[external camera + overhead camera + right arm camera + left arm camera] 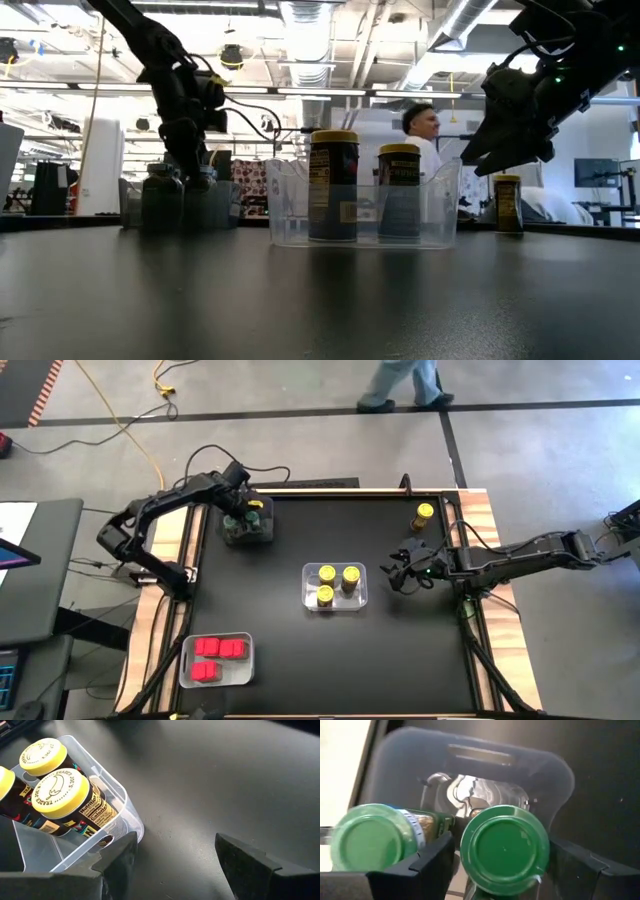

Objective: Sort spices by type
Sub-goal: Put the green seasoning bottle into the transparent bin, then put the yellow seasoning bottle into the transparent bin

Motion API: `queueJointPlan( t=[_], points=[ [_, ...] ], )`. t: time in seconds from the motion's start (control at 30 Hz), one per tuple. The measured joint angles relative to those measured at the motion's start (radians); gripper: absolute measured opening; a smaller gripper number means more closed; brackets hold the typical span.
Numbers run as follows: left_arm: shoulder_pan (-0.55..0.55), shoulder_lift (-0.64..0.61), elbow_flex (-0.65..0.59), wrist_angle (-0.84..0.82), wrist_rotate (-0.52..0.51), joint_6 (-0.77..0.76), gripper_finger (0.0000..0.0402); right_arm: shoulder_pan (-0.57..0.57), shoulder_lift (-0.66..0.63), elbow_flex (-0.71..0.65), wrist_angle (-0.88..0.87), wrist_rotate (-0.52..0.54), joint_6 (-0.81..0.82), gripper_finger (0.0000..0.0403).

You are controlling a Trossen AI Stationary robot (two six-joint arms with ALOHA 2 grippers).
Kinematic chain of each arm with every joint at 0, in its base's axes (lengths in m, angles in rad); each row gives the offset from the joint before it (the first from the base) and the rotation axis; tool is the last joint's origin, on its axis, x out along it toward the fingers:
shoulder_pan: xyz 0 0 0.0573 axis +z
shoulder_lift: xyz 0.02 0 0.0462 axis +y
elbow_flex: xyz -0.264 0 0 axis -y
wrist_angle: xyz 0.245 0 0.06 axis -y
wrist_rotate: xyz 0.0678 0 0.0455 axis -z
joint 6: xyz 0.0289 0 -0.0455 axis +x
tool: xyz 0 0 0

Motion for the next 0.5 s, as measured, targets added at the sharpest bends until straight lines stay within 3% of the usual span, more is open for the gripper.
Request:
queueJointPlan(
  t=[0.5],
  points=[
    [0.0, -0.179, 0.0, -0.002, -0.001, -0.051, 0.0277, 0.0, 0.0, 0.0, 0.004, 0.0, 0.0, 0.0296]
  ],
)
